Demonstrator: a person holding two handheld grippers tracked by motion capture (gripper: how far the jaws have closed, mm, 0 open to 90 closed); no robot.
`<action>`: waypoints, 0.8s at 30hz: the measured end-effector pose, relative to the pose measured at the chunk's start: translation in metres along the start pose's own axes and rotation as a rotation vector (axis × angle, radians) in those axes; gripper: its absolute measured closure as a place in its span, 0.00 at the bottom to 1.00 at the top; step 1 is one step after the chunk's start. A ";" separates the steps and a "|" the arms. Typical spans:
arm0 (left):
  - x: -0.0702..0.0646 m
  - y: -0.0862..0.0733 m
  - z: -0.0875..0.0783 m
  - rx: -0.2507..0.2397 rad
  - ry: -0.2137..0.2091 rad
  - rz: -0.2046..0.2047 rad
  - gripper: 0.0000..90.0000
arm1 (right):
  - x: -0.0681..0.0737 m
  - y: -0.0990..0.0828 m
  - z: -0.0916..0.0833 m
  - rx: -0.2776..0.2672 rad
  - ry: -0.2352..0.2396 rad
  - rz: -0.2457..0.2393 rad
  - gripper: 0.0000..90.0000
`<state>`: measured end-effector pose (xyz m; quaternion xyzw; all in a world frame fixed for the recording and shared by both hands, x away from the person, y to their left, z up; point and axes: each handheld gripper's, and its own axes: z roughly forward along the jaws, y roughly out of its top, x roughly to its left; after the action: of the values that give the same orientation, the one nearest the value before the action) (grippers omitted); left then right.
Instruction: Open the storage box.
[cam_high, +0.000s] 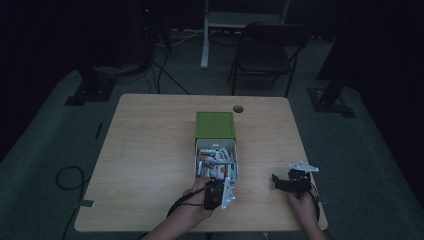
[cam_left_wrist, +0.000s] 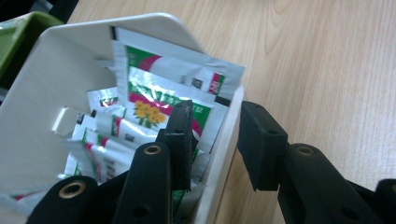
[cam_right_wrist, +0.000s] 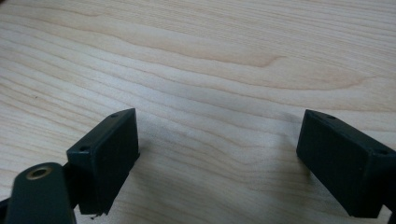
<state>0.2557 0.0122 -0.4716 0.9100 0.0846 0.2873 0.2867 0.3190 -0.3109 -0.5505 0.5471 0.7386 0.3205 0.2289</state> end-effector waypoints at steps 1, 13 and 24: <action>0.002 -0.001 -0.002 -0.010 0.000 -0.012 0.74 | 0.000 0.000 0.000 0.000 0.000 0.000 0.14; 0.027 -0.012 -0.023 -0.088 0.017 -0.123 0.74 | 0.000 0.000 0.000 0.000 0.000 0.000 0.14; 0.046 -0.030 -0.041 -0.142 0.053 -0.209 0.74 | 0.000 0.000 0.000 0.000 0.000 0.000 0.14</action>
<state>0.2705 0.0708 -0.4396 0.8658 0.1660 0.2849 0.3764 0.3190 -0.3109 -0.5505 0.5470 0.7386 0.3207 0.2289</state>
